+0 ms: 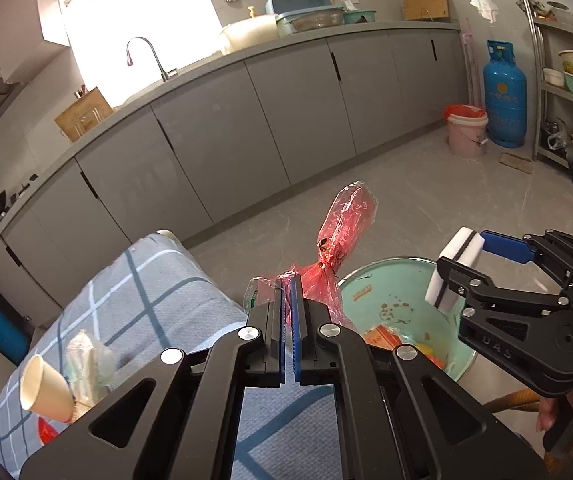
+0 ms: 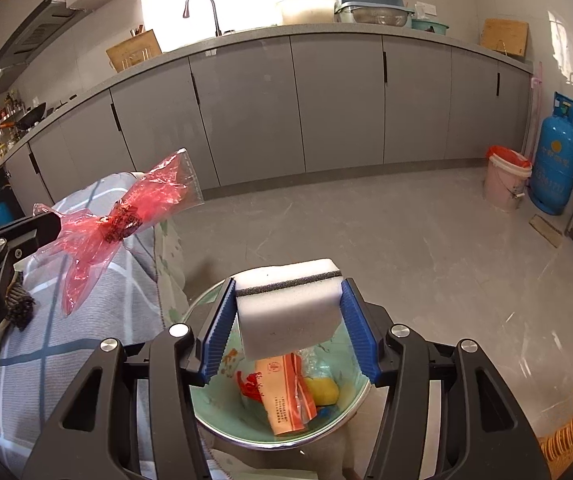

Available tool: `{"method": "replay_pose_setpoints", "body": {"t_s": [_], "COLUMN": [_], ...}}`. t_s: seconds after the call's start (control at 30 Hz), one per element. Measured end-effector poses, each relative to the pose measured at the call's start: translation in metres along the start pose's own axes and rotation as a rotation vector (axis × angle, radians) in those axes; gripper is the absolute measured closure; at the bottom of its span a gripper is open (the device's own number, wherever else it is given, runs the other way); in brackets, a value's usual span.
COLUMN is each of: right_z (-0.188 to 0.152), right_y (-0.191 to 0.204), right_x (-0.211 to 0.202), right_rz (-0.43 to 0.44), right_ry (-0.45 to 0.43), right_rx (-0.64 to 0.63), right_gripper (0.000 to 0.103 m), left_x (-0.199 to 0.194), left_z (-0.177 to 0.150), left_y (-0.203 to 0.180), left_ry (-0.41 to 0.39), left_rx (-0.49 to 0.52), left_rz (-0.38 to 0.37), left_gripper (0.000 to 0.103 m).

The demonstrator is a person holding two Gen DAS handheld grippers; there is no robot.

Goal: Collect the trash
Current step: 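Open both grippers over the teal basin to drop the bag and sponge, then move both grippers back over the table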

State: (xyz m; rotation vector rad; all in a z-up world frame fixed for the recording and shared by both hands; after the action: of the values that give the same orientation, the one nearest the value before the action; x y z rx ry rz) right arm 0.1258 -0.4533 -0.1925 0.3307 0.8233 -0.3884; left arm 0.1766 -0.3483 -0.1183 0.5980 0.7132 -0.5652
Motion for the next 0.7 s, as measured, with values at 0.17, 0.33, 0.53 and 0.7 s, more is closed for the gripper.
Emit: {"method": "replay_pose_setpoints", "body": {"t_s": [0.17, 0.33, 0.53, 0.7], "right_z": [-0.006, -0.018, -0.031, -0.042], "right_y": [-0.014, -0.024, -0.024, -0.015], "right_x": [0.016, 0.015, -0.007, -0.027], "right_rz": [-0.02, -0.018, 0.006, 0.033], "right_ry": [0.02, 0.033, 0.021, 0.005], "right_rx": [0.037, 0.086, 0.157, 0.185], "right_gripper": [0.037, 0.03, 0.025, 0.024], "left_x": [0.015, 0.016, -0.005, -0.034], "left_z": [-0.001, -0.01, -0.028, -0.049], "left_y": [-0.003, 0.005, 0.021, 0.034], "left_ry": [0.019, 0.035, 0.019, -0.012], "left_rx": [-0.019, -0.035, -0.075, -0.097], "left_rz": [-0.002, 0.013, 0.043, 0.066], "left_gripper": [0.057, 0.05, 0.038, 0.034]}}
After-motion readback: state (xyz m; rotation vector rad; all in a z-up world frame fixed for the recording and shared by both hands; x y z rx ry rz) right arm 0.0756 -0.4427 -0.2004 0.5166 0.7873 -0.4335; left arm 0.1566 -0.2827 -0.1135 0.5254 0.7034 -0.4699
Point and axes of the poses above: each gripper's, at about its wrist camera, not at the fingertips, and x roughly the way its jaws point, y to its left, z to its top, the point moved 1 cm from there along x, roughly the way its jaws point, and after that the axes turned 12 degrees about y, right-handed, at the moved point
